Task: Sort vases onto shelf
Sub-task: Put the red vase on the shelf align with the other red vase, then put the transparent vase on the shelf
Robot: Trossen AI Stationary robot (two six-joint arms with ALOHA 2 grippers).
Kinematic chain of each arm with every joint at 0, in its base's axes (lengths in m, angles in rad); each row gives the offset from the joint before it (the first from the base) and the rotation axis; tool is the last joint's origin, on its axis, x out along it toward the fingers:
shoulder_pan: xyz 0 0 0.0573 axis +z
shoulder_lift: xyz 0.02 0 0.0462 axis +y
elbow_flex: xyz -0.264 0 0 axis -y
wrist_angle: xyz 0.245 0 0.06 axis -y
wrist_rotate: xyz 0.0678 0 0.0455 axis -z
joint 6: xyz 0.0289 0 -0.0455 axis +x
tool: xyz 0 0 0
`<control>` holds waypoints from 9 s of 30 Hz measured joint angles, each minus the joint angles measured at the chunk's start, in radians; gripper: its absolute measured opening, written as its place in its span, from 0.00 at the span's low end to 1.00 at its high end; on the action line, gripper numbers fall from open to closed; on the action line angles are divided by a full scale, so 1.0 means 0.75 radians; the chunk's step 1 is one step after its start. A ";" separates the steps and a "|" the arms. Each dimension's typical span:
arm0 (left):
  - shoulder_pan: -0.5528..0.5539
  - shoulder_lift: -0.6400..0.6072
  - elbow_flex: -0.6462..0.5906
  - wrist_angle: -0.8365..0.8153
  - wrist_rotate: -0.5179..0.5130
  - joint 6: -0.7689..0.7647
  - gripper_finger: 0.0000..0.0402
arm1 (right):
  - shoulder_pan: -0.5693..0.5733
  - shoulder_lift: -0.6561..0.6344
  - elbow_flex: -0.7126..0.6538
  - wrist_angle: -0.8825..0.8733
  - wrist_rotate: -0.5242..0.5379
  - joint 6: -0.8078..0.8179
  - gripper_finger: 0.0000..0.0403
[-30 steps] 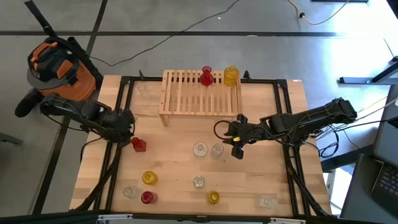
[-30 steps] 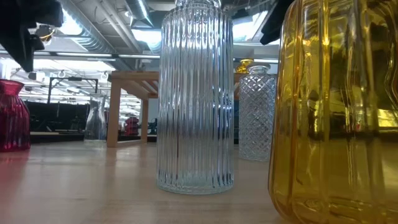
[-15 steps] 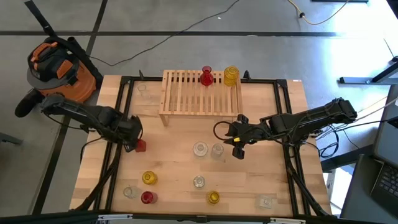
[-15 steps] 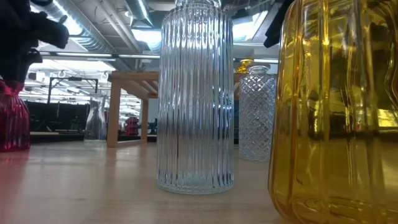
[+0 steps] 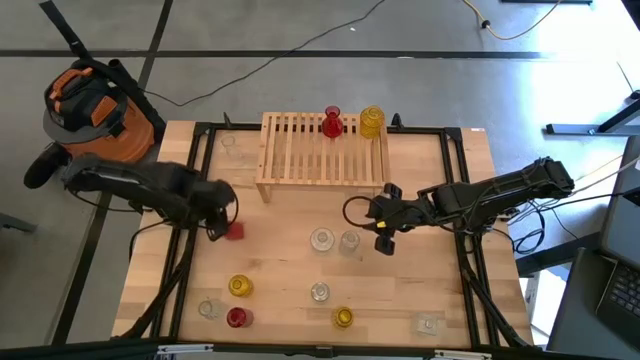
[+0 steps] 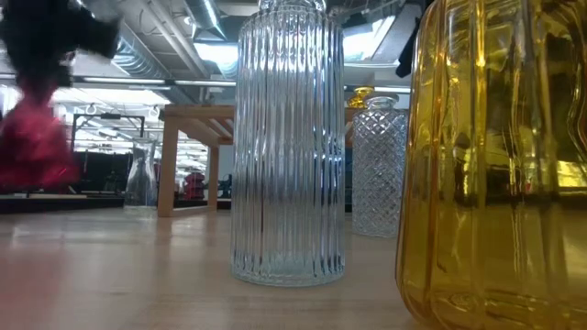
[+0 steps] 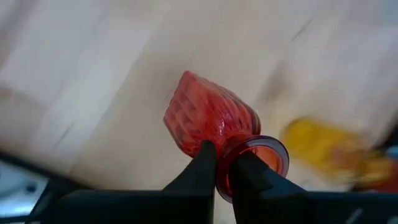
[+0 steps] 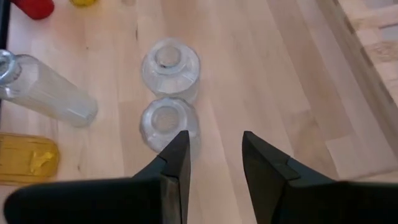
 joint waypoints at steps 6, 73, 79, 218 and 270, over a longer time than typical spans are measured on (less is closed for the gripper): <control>0.067 0.060 0.386 0.048 -0.021 -0.026 0.04 | 0.000 -0.025 0.000 0.050 0.043 0.005 0.26; 0.695 1.543 2.020 -0.045 -0.029 0.910 0.30 | -0.378 -0.197 -0.002 0.373 -0.095 -0.249 0.26; 0.691 1.436 2.021 -0.178 -0.025 0.835 0.30 | -0.378 -0.190 -0.002 0.458 -0.096 -0.264 0.26; 1.349 0.761 1.117 -0.504 -0.222 1.217 0.03 | -0.428 -0.389 -0.002 0.264 0.346 -0.062 0.00; 0.585 1.048 1.872 -0.488 -0.276 1.189 0.03 | -0.574 0.679 1.237 0.186 -0.531 -0.891 0.59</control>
